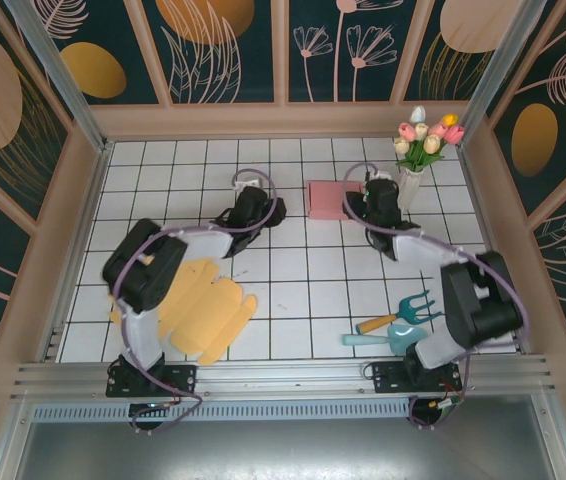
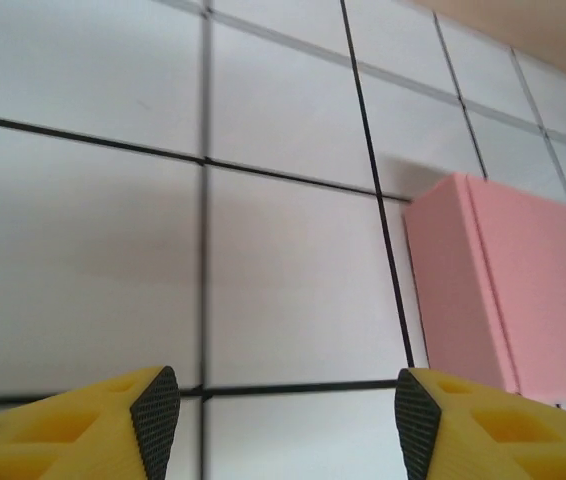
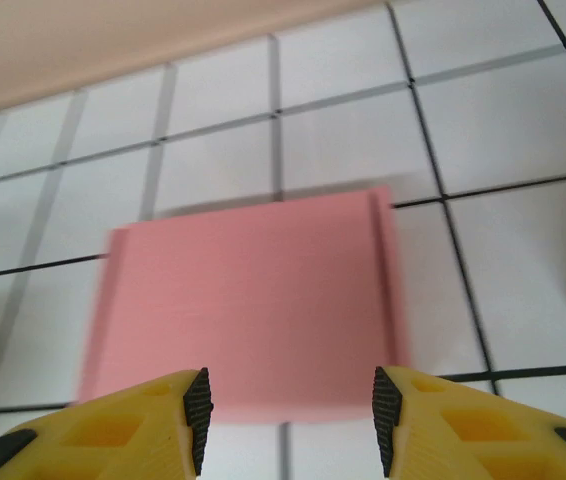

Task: Fold the paper box

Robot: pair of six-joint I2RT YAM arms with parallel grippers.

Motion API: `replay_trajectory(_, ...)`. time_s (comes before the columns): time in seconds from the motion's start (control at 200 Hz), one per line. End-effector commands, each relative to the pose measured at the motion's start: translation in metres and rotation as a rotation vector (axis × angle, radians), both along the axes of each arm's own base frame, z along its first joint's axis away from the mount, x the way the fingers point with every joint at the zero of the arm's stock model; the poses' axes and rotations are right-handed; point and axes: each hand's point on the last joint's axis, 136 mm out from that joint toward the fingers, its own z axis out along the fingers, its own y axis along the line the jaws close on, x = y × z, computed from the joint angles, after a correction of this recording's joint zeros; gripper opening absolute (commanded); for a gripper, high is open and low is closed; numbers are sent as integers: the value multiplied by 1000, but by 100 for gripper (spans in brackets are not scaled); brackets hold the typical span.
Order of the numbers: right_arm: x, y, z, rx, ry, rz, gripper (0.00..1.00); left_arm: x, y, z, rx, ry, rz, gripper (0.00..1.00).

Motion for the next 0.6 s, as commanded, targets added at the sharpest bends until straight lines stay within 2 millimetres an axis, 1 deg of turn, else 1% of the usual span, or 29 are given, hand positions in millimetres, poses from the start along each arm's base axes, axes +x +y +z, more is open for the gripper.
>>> replay_trajectory(0.0,-35,25,30,32,-133,24,50,-25,63,30,58,-82,215,63)
replay_trajectory(0.025,-44,30,32,41,-145,37,50,-33,75,28,82,-76,243,63)
replay_trajectory(0.055,-56,40,32,51,-153,69,50,-42,87,26,117,-70,270,64)
replay_trajectory(0.125,-74,54,32,74,-155,111,50,-57,115,16,226,-34,340,67)
replay_trajectory(0.185,-87,64,31,74,-151,141,50,-64,140,8,313,-8,421,75)
replay_trajectory(0.225,-93,71,29,64,-148,156,50,-66,152,2,350,11,452,81)
replay_trajectory(0.27,-100,78,28,48,-145,170,50,-64,160,-3,369,37,469,87)
replay_trajectory(0.34,-107,88,24,22,-133,193,50,-60,170,-7,372,76,515,89)
replay_trajectory(0.37,-109,93,23,13,-128,202,50,-59,173,-9,373,97,533,94)
replay_trajectory(0.385,-110,94,22,8,-127,204,50,-59,173,-9,372,102,542,95)
replay_trajectory(0.465,-113,101,20,-18,-125,218,50,-60,177,-12,359,128,591,95)
replay_trajectory(0.515,-112,104,19,-30,-123,218,50,-64,181,-17,332,153,649,97)
replay_trajectory(0.596,-111,109,16,-43,-119,227,50,-68,182,-23,323,217,695,95)
